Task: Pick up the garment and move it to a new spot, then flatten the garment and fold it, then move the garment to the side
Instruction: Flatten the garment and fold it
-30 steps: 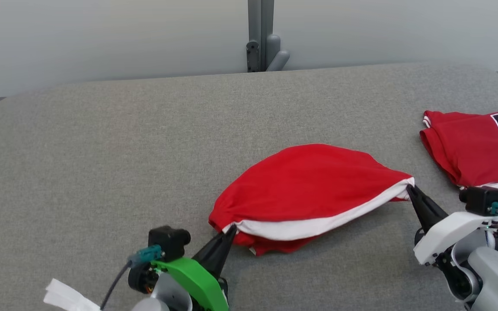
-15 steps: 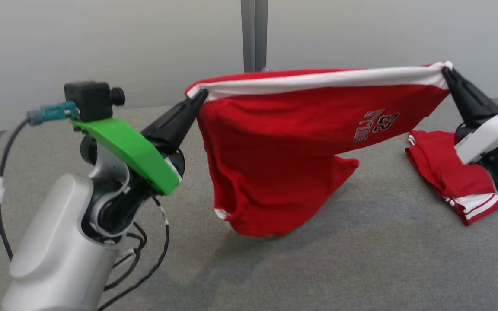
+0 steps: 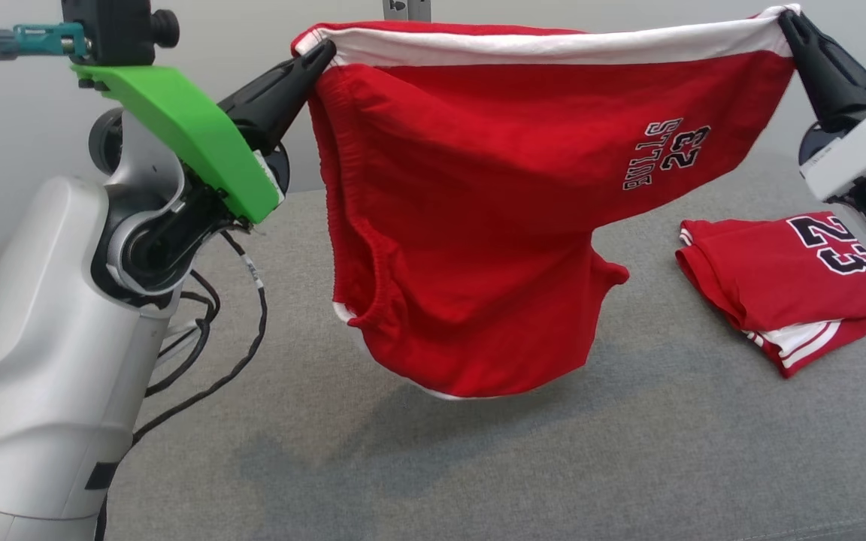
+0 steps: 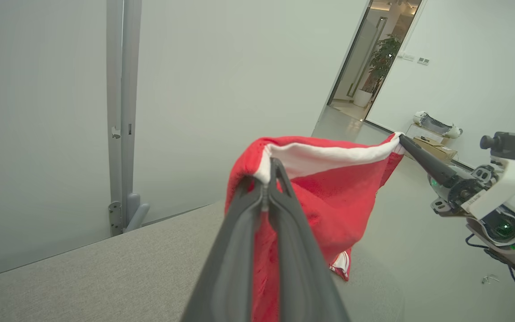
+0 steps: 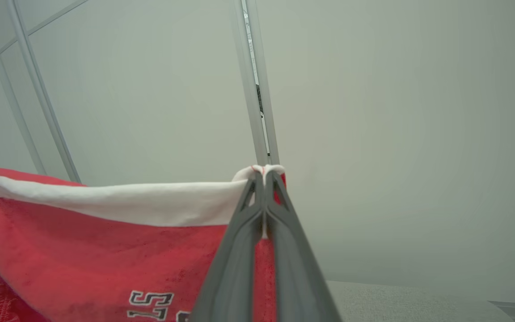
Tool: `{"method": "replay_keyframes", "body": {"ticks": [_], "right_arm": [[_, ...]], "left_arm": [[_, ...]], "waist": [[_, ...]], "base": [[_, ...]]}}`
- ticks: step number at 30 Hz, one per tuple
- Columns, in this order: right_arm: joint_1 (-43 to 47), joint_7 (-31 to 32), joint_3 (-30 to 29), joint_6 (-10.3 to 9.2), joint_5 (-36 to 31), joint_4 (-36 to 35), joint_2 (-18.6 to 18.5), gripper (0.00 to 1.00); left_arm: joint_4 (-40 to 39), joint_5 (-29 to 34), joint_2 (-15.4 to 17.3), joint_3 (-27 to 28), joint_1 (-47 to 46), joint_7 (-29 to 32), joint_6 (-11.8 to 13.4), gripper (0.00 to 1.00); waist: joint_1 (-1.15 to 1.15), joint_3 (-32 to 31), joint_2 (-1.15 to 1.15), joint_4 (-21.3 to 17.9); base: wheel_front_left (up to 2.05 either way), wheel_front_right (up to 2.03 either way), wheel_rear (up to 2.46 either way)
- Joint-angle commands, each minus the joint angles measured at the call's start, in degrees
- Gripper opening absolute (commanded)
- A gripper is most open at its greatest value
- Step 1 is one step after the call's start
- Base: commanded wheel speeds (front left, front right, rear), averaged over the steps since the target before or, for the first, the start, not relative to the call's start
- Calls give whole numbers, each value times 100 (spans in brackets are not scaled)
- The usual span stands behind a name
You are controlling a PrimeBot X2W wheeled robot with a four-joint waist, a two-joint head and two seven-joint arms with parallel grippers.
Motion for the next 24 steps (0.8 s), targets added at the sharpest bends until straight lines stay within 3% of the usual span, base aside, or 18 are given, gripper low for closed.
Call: {"method": "replay_keyframes", "body": {"ticks": [1, 5, 10, 17, 21, 24], "right_arm": [[-182, 50, 72, -4, 65, 70, 138, 0], [-652, 125, 369, -4, 14, 483, 511, 0], [-1664, -140, 495, -4, -223, 1235, 941, 0], [-3234, -844, 116, -3, -942, 2342, 1561, 0], [-3425, -860, -645, -4, -1761, 1987, 1865, 0], [-3174, -862, -982, -4, -2316, 1544, 1963, 0]], "left_arm": [[128, 101, 25, -55, -184, -29, -14, 0], [564, 172, -57, -303, -613, -143, -14, 0], [1125, 660, 169, -584, -1584, -587, -14, 0], [1719, 1328, 468, -1038, -3186, -2387, -14, 0], [1857, 1502, 681, -1617, -3683, -3598, -14, 0], [1798, 1398, 818, -2124, -3845, -3913, -14, 0]], "waist": [[0, 168, 0, -129], [0, 489, 0, -262], [0, 1330, 0, -402], [0, 2699, 0, -522], [0, 3286, 0, -538], [0, 3664, 0, -462]], "base": [[0, 0, 0], [0, 0, 0], [0, 0, 0], [0, 0, 0], [0, 0, 0], [0, 0, 0]]}}
